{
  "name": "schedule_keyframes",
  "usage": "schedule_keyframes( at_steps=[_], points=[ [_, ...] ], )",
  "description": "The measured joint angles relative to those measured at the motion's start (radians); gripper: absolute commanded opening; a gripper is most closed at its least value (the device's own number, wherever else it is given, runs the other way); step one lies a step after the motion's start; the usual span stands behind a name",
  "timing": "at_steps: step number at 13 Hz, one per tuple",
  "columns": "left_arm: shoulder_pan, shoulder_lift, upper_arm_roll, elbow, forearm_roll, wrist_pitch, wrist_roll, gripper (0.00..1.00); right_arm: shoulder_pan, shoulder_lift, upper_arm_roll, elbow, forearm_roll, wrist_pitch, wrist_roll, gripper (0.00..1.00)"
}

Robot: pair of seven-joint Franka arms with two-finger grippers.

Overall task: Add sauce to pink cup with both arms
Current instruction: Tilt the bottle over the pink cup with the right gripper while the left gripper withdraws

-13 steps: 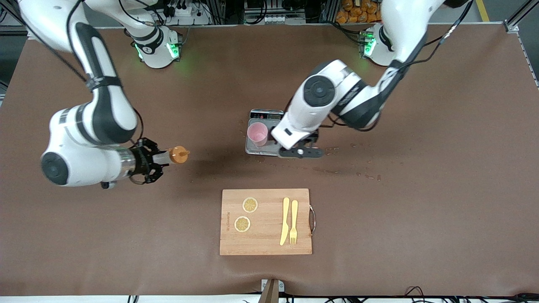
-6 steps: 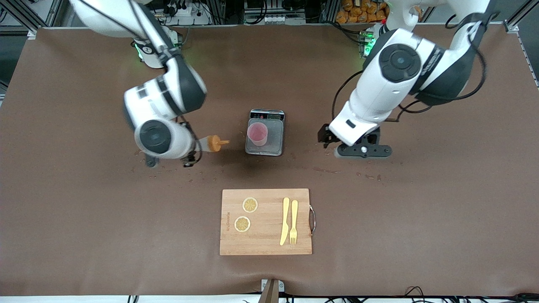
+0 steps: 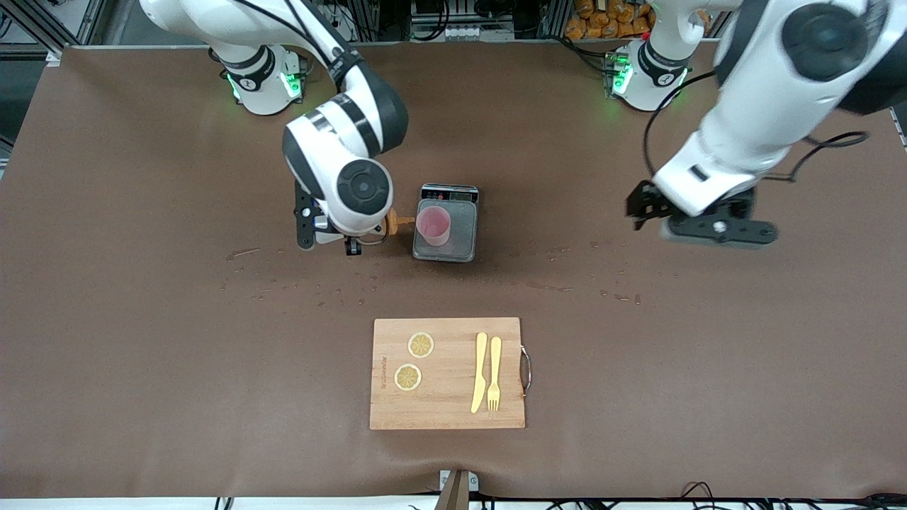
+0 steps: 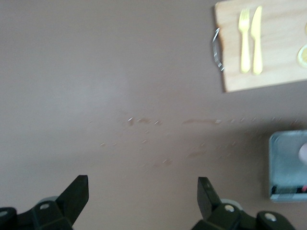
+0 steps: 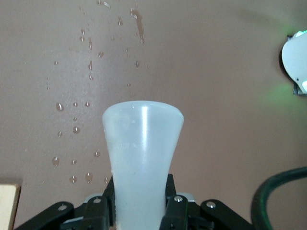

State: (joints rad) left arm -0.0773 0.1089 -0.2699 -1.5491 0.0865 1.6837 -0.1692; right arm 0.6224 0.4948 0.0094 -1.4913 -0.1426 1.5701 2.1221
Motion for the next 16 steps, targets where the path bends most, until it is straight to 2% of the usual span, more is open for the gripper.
schedule_keyframes(
  at_steps=[3,6,7,9,16],
  points=[
    [-0.015,-0.055,0.106,-0.005,-0.014,-0.108,0.15,1.0,0.031,0.022,0.0,0.004,-0.068,-0.064,0.023,0.21],
    [-0.025,-0.087,0.189,-0.005,-0.06,-0.167,0.177,1.0,0.067,0.058,0.0,0.037,-0.116,-0.123,0.051,0.17],
    [-0.027,-0.102,0.219,-0.005,-0.086,-0.189,0.174,1.0,0.076,0.071,-0.001,0.052,-0.118,-0.133,0.065,0.14],
    [-0.028,-0.13,0.26,-0.005,-0.114,-0.202,0.17,1.0,0.083,0.092,-0.001,0.072,-0.12,-0.141,0.085,0.02],
    [-0.026,-0.139,0.268,-0.007,-0.116,-0.204,0.167,1.0,0.089,0.153,-0.001,0.132,-0.138,-0.199,0.09,0.0]
  ],
)
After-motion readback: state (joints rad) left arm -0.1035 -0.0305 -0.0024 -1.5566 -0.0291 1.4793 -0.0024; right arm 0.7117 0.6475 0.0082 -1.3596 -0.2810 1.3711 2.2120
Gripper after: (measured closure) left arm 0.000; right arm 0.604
